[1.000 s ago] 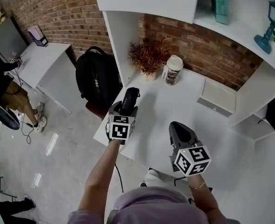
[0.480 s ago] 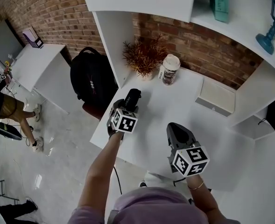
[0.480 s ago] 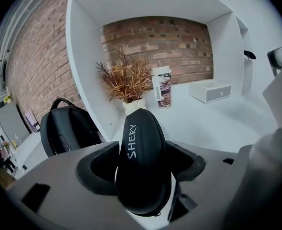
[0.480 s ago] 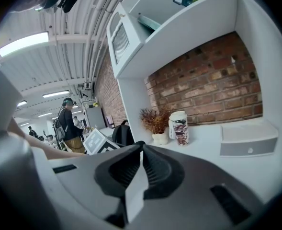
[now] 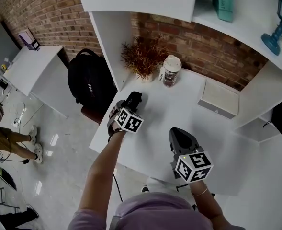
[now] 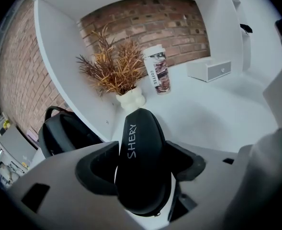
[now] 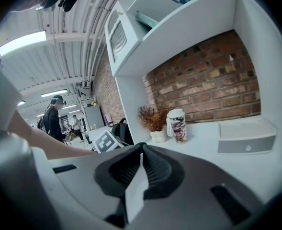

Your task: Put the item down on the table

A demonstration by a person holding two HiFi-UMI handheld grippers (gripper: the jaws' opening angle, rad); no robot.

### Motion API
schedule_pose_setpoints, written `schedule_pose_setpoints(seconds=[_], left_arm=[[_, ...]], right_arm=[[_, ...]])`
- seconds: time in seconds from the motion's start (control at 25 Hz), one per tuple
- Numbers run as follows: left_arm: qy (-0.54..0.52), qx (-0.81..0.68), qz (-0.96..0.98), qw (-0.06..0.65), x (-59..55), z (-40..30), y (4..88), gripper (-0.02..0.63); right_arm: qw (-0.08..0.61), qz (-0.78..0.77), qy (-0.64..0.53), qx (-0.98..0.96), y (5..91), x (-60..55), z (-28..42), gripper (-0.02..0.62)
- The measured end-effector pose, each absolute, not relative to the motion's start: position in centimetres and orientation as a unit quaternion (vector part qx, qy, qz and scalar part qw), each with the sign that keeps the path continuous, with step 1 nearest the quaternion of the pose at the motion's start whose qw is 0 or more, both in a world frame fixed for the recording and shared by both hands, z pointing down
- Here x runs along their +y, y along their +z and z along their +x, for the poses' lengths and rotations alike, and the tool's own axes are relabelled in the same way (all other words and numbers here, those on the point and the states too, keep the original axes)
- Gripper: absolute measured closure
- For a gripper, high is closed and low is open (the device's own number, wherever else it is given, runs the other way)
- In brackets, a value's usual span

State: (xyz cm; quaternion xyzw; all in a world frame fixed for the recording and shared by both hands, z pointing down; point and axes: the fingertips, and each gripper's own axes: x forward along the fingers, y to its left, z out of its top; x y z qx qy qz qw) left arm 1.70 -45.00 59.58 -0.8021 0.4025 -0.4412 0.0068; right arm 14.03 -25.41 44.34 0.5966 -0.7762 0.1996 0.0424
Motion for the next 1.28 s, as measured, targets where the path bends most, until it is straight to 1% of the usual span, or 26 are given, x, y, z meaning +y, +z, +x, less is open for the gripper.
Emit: schedule_pose_setpoints(seconds=[0.28,0.64,0.72,0.8,0.92,1.08,1.28], left_arm=[[-0.477,0.383,-0.791,0.017,-44.8,2.0,61.5,0.304],[-0.477,0.384,-0.79,0.022,-44.4,1.9,62.3,0.3],[-0.476,0.382,-0.792,0.012,-44.3,2.0,62.3,0.291],[-0.472,0.377,-0.797,-0.004,-44.0,2.2,62.4,0.264],[-0.458,0.375,-0.805,-0.024,-43.6,2.5,62.1,0.244],[-0.429,0.382,-0.818,-0.034,-43.1,2.7,60.6,0.239],[-0.363,0.406,-0.835,-0.08,-42.3,2.0,57.9,0.239]], right_arm=[[0.046,0.602,0.203,-0.771,44.6,-25.4,14.4,0.591],[0.047,0.605,0.205,-0.768,44.8,-25.2,14.6,0.591],[0.047,0.604,0.204,-0.769,44.8,-25.2,14.6,0.591],[0.049,0.603,0.204,-0.77,44.8,-25.1,14.6,0.591],[0.05,0.599,0.206,-0.772,44.8,-25.0,14.2,0.591],[0.051,0.594,0.205,-0.776,44.7,-25.1,13.8,0.591],[0.051,0.587,0.205,-0.782,44.6,-25.1,13.0,0.591]])
